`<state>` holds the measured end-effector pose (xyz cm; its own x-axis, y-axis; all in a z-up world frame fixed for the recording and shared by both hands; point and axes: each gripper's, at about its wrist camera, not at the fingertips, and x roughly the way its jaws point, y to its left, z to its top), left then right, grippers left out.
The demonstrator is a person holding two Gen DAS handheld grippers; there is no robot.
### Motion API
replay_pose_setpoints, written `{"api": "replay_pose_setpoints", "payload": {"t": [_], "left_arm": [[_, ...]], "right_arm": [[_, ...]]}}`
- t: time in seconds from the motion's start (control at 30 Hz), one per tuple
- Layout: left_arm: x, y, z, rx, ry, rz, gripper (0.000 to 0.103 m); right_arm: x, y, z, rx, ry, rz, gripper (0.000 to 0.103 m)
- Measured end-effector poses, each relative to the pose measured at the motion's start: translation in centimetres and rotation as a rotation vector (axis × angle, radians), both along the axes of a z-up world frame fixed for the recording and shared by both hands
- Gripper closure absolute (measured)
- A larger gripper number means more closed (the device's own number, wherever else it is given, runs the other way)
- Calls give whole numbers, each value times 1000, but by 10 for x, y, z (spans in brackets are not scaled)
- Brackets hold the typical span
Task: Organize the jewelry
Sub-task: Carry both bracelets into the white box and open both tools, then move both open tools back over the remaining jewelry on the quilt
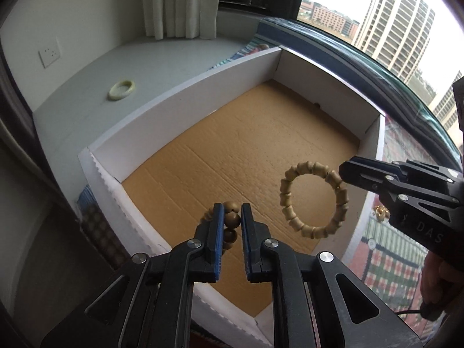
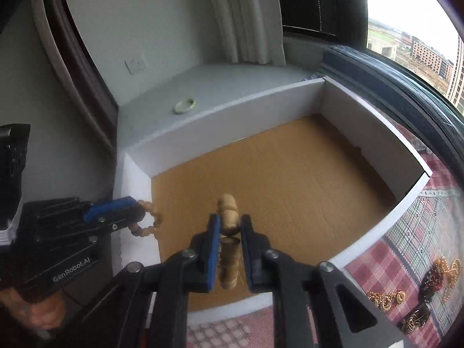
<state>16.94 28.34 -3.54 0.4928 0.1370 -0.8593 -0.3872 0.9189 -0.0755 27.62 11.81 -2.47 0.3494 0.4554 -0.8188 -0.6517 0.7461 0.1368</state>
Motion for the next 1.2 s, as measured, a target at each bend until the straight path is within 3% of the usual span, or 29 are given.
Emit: {"api": "replay_pose_setpoints", "payload": {"t": [0.03, 0.1, 0.17, 0.47, 0.77, 0.87, 1.2], "left_arm": [[1, 2, -6, 6, 15, 9, 85], [-2, 3, -10, 10, 22, 27, 57], [-6, 0, -7, 15, 3, 31, 45], [-21, -56, 23, 67, -91, -85, 38], [-48, -151, 47, 59, -187, -283, 35], [-53, -184, 48, 45, -198, -349, 35], [-69, -261, 20, 12, -196, -470, 25]], "right_arm": [[6, 0, -6, -13, 0, -14, 84], [11, -5, -9, -38, -29, -55, 65], [15, -16, -8, -45, -57, -86, 60], [-5, -58, 22, -39, -169, -154, 53], [-73, -138, 43, -45, -275, -266, 51], [-102, -168, 48, -64, -317, -307, 44], [-173, -265, 24, -128, -347, -493, 43]]}}
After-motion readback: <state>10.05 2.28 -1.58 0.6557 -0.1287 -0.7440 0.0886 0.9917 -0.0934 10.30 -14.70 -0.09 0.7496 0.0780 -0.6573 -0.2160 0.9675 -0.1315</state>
